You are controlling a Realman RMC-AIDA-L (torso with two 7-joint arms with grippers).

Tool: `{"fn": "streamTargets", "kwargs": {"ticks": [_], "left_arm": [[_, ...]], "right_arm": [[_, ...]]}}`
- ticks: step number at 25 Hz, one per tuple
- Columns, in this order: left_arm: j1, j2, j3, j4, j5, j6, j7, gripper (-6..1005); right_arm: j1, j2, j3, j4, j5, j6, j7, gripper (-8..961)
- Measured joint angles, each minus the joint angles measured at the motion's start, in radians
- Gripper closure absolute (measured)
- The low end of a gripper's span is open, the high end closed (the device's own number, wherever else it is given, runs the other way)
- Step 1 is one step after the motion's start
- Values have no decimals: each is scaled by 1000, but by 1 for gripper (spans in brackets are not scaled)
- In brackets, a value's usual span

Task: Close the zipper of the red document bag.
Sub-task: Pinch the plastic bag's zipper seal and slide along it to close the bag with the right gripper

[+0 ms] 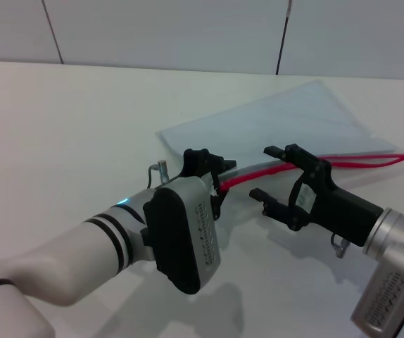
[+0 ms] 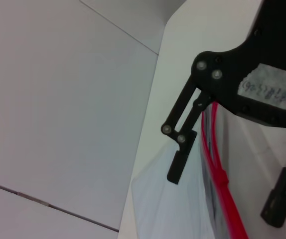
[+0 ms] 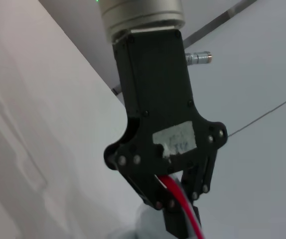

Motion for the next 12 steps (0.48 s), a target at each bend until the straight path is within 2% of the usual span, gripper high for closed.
{"fn": "streamTargets", "kwargs": {"ticks": [2,12], "left_arm": [[1,0,1,0,0,0,0,948],[3,0,7,3,0,0,0,950]], "right_arm": [[-2,1,3,6,1,1,-27,173],[-11,1,14,25,1,2,-79,343]]}}
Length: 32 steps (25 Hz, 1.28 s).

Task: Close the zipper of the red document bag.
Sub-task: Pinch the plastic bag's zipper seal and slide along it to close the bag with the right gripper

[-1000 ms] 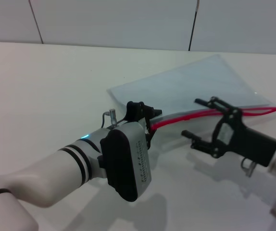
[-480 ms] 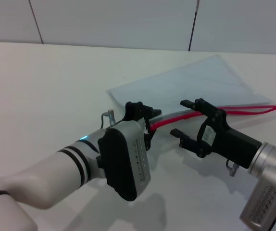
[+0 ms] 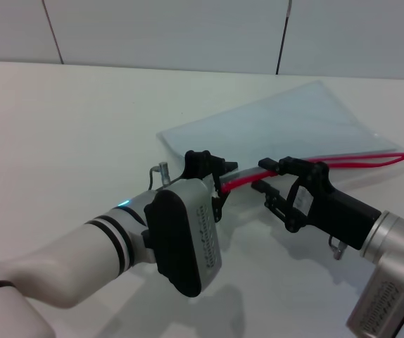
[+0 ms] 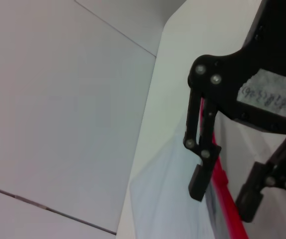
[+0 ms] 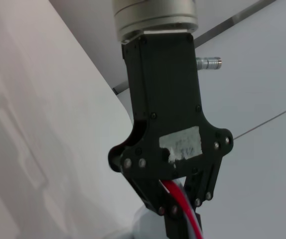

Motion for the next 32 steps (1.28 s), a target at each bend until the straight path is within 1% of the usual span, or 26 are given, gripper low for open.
{"fn": "streamTargets", "kwargs": {"ticks": [1,7,9,15,25,32], "left_arm": [[0,0,1,1,0,1,0,950],[1,0,4,4,0,5,0,951],[1,0,5,5,0,6,0,952],[3,0,5,5,3,7,0,953],[3,0,4,5,3,8,0,955],[5,1,4,5,3,7,0,956]], "right_arm": [[0,0,1,0,0,0,0,360],[2,0,2,2,-1,0,-1,602],[2,-1,2,2,-1,0,-5,809],[2,-1,3,2,-1,0,-13,912],[-1,-2,9,-7,5,5,-14,918],[-19,-5,25,-48,63,39,-14,917]]}}
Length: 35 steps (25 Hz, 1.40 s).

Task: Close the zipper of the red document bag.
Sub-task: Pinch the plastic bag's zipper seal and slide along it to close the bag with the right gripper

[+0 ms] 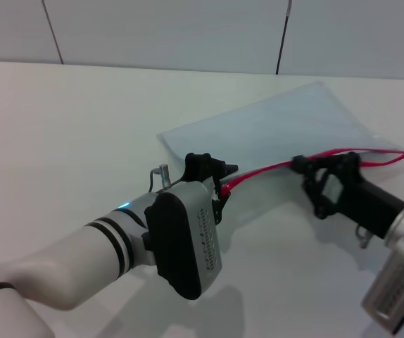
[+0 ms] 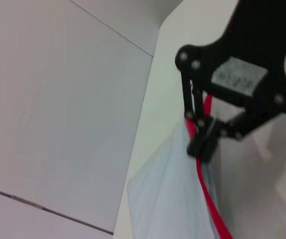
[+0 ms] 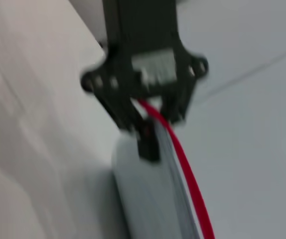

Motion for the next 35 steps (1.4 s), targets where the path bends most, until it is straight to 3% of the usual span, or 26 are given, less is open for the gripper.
{"fn": "streamTargets", "kwargs": {"ticks": [11,16,35], "left_arm": [[2,1,0,-1,-2,1,0,959],[5,1,0,-2,-2,1,0,960],[9,0,2,-5,-2,2,0,963]], "right_arm": [[-46,-1,4,-143,183,10,0,896],[-47,1,4,-183,290,94,-29,887],[-62,3,-7,-91,341,135,-171,851]]}}
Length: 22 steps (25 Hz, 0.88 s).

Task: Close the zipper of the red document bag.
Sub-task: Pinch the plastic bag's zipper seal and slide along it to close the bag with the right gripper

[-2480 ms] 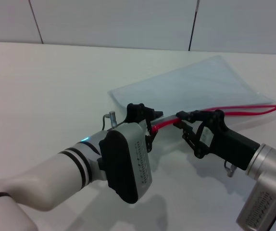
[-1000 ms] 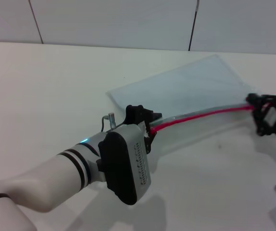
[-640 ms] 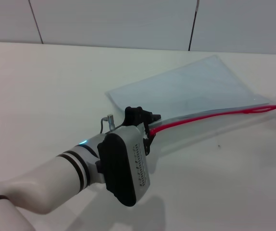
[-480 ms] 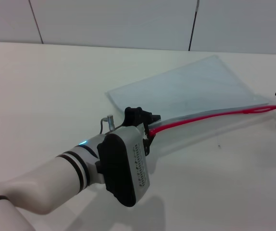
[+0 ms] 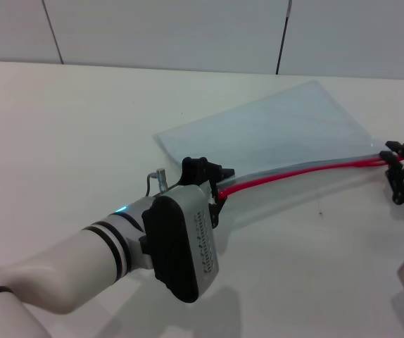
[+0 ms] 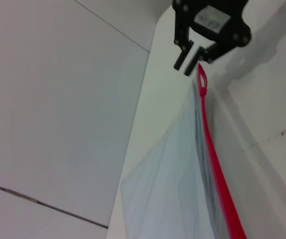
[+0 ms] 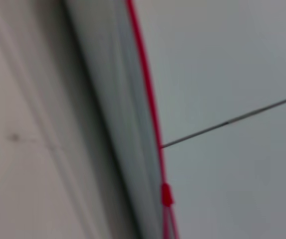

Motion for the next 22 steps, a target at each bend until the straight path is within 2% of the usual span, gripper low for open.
{"fn": "streamTargets", "kwargs": {"ticks": [2,8,13,22], "left_arm": [[0,0,-1,0,0,0,0,964],[2,0,-2,0,0,0,0,965],[3,1,-2,1,0,0,0,966],[7,2,-14,-3,0,1,1,968]], "right_arm": [[-1,0,6,27,6,20,-36,847],[-7,0,1,47,3,13,-57,635],[-15,0,11,67,23,2,-109,389],[-80,-6,11,64,37,-145,-106,193]]}}
